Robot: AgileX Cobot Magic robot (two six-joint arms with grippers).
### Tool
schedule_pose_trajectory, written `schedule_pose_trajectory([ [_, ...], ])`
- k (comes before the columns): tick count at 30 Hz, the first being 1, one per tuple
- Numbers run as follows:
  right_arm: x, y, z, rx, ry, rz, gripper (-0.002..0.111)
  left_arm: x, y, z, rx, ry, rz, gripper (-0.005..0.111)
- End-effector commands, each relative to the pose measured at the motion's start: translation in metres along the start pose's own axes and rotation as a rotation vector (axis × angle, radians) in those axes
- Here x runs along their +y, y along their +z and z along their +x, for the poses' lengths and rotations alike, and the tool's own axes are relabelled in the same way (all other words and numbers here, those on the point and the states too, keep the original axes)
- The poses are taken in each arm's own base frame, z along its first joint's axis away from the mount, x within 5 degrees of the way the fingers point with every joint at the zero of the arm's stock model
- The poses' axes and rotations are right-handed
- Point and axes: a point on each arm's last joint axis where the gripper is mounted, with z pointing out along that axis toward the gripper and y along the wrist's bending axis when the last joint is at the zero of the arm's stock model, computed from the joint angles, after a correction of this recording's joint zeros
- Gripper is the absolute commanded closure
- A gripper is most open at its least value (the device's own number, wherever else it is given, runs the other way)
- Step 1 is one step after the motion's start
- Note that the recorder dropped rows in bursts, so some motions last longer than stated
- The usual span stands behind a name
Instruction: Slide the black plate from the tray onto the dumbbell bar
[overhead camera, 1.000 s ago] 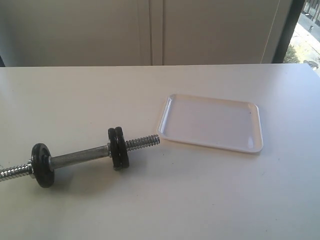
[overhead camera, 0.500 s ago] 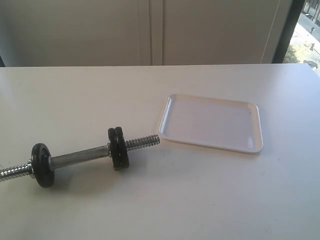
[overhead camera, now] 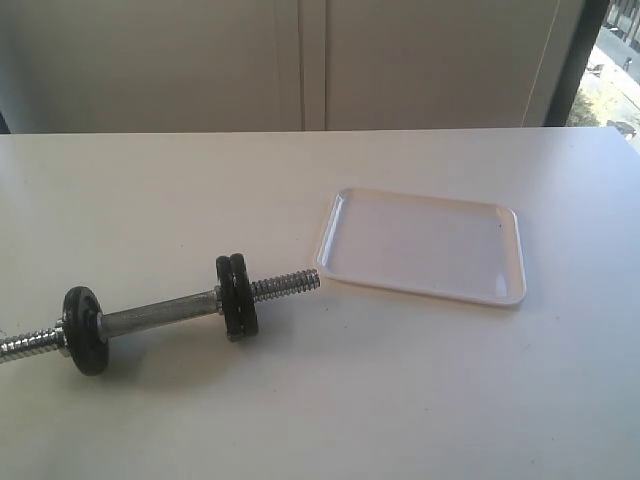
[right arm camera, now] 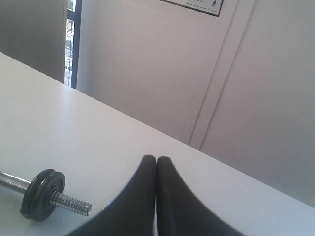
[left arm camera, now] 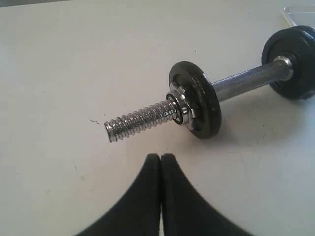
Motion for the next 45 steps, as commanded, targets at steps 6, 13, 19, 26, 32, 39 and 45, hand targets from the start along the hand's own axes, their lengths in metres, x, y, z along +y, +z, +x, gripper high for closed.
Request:
schedule_pose_trajectory([
  [6, 0.000, -0.001, 0.000, -0.009, 0.000, 0.007, 0.108, 0.000, 0.000, -0.001, -0.026, 0.011, -0.002, 0.107],
  [13, 0.000, -0.001, 0.000, -0.010, 0.000, 0.009, 0.108, 0.000, 0.000, -0.001, -0.026, 0.011, -0.002, 0.107],
  [19, 0.000, -0.001, 0.000, -0.010, 0.000, 0.009, 0.108, 0.000, 0.000, -0.001, -0.026, 0.011, -0.002, 0.107],
  [26, 0.001, 0.000, -0.001, -0.017, -0.002, -0.002, 0.108, 0.000, 0.000, -0.001, -0.026, 0.011, -0.002, 0.107],
  [32, 0.004, 0.000, -0.002, -0.025, 0.005, -0.029, 0.108, 0.000, 0.000, -0.001, -0.026, 0.013, -0.002, 0.107],
  [39, 0.013, -0.002, -0.004, -0.051, -0.007, -0.108, 0.108, 0.000, 0.000, -0.001, -0.026, 0.013, -0.002, 0.107],
  [45, 0.023, -0.031, -0.011, -0.154, -0.044, -0.130, 0.108, 0.000, 0.000, -0.001, -0.026, 0.013, -0.002, 0.107],
])
